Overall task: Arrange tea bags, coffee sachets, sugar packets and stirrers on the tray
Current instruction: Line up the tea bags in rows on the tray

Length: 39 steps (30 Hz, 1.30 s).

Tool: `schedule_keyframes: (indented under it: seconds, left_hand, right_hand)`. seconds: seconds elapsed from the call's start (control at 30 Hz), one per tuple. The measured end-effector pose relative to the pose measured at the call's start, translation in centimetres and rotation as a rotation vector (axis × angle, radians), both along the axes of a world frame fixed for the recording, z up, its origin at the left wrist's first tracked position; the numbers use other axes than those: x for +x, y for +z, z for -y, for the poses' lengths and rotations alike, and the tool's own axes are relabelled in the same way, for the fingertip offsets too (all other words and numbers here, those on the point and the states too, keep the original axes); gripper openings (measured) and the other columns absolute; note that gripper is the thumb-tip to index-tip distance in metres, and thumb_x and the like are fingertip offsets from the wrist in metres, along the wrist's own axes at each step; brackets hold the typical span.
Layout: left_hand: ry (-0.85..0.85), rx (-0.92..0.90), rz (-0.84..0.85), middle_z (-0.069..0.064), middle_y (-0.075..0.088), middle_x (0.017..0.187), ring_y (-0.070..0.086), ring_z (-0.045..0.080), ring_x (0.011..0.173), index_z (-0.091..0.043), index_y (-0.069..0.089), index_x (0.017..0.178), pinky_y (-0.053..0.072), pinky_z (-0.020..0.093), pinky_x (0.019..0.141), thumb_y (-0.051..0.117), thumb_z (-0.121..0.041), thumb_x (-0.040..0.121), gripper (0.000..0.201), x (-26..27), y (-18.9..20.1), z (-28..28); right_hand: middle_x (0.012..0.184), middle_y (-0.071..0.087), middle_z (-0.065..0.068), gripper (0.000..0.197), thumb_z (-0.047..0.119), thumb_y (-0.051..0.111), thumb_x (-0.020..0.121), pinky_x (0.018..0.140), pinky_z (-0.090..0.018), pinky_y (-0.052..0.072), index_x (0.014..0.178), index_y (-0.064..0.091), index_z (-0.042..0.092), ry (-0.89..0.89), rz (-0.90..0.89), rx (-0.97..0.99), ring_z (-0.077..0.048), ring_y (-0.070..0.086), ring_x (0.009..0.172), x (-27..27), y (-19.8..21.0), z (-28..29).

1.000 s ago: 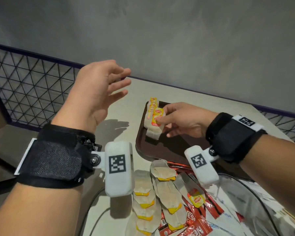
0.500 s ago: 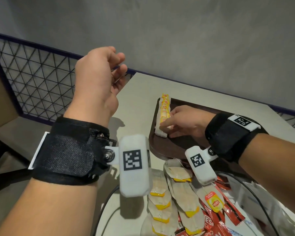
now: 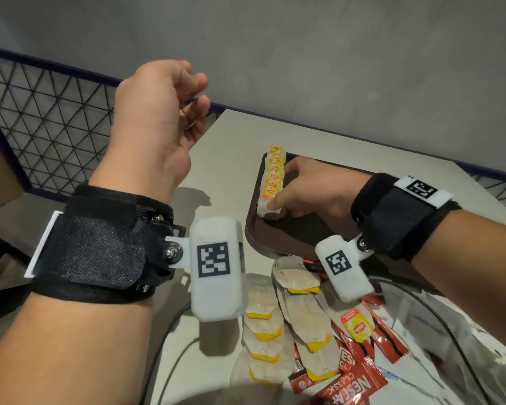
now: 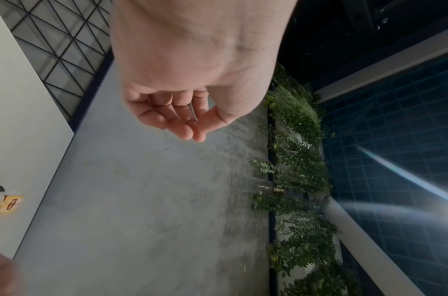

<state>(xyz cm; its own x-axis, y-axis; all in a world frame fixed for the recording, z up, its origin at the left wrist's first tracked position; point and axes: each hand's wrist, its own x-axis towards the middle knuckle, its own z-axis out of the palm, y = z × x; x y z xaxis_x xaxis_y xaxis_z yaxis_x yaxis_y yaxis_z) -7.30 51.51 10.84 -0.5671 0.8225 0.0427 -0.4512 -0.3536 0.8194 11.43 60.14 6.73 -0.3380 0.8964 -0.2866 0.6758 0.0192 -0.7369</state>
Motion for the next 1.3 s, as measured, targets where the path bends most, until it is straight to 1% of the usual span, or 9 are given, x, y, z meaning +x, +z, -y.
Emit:
schedule_keyframes:
  seconds: [0.13,0.27,0.43,0.67,0.87,0.97,1.07,1.2,1.3]
  left_hand:
    - [-0.072,-0.01,-0.103,-0.003,0.072,0.082,0.059,0.013,0.065,-0.017,0.062,0.095,0.048,0.024,0.062,0.052,-0.005,0.086,0.018,0.2,-0.2,0.0]
    - [-0.155,-0.017,-0.268,-0.004,0.07,0.084,0.058,0.012,0.066,-0.019,0.06,0.094,0.047,0.024,0.062,0.054,-0.009,0.088,0.013,1.0,-0.4,0.0]
    - [-0.342,-0.053,-0.72,0.0,0.072,0.082,0.061,0.013,0.069,-0.019,0.069,0.086,0.046,0.029,0.068,0.068,-0.019,0.089,0.003,2.8,-1.0,0.1]
    - [-0.864,-0.349,-1.302,-0.002,0.078,0.083,0.066,0.008,0.074,-0.017,0.078,0.092,0.052,0.027,0.074,0.076,-0.025,0.085,0.011,6.0,-2.0,1.2]
    - [-0.908,-0.371,-1.353,0.015,0.077,0.093,0.066,0.012,0.078,-0.013,0.078,0.098,0.057,0.046,0.092,0.078,-0.015,0.085,0.014,6.5,-2.4,1.1]
    - [-0.96,-0.38,-1.325,0.015,0.078,0.096,0.07,0.016,0.085,-0.016,0.079,0.097,0.053,0.057,0.102,0.084,-0.026,0.073,0.027,6.9,-2.7,1.1]
    - [-1.015,-0.372,-1.314,0.017,0.077,0.101,0.07,0.018,0.09,-0.018,0.078,0.101,0.05,0.061,0.103,0.08,-0.03,0.067,0.036,7.2,-3.1,1.0]
    - [-1.023,-0.312,-1.215,0.017,0.075,0.107,0.069,0.028,0.097,-0.013,0.076,0.108,0.047,0.063,0.106,0.076,-0.023,0.072,0.037,7.5,-3.0,0.9]
    - [-1.005,-0.235,-1.062,0.015,0.073,0.099,0.063,0.023,0.091,-0.012,0.077,0.105,0.052,0.046,0.092,0.076,-0.032,0.075,0.036,7.3,-2.9,1.0]
  right_hand:
    - [0.107,0.063,0.008,0.068,0.035,0.089,0.073,0.08,-0.031,0.057,0.132,0.053,0.035,0.268,0.184,0.32,-0.014,0.066,0.098,3.1,2.9,3.8]
    - [0.103,0.07,0.007,0.046,0.045,0.085,0.07,0.086,-0.038,0.059,0.113,0.07,0.038,0.527,0.181,0.184,-0.012,0.069,0.096,7.2,4.3,8.4]
    - [0.095,0.07,0.009,0.033,0.044,0.085,0.073,0.075,-0.041,0.059,0.103,0.073,0.039,0.52,0.201,0.209,-0.009,0.068,0.084,9.4,2.3,9.3]
    - [0.092,0.058,0.014,0.048,0.062,0.078,0.063,0.07,-0.023,0.049,0.106,0.071,0.042,0.525,0.157,0.404,-0.004,0.058,0.086,8.9,-0.9,10.0]
    - [0.089,0.06,0.014,0.031,0.048,0.08,0.073,0.07,-0.016,0.045,0.101,0.076,0.035,0.599,0.174,0.463,-0.002,0.058,0.083,8.1,-1.8,9.3]
    - [0.083,0.064,0.014,0.015,0.039,0.076,0.082,0.066,-0.015,0.044,0.096,0.077,0.032,0.597,0.158,0.471,-0.002,0.061,0.079,8.2,-2.2,9.2]
    - [0.077,0.071,0.011,0.018,0.041,0.064,0.091,0.063,-0.026,0.051,0.088,0.079,0.031,0.573,0.085,0.45,-0.006,0.066,0.072,8.6,-1.8,8.8]
    - [0.079,0.074,-0.003,0.022,0.039,0.063,0.096,0.069,-0.048,0.055,0.088,0.079,0.026,0.511,-0.035,0.444,-0.023,0.068,0.072,9.6,-0.8,7.8]
    - [0.076,0.073,-0.004,0.021,0.034,0.066,0.096,0.066,-0.04,0.054,0.086,0.079,0.021,0.442,-0.186,0.432,-0.023,0.066,0.069,10.4,0.5,7.3]
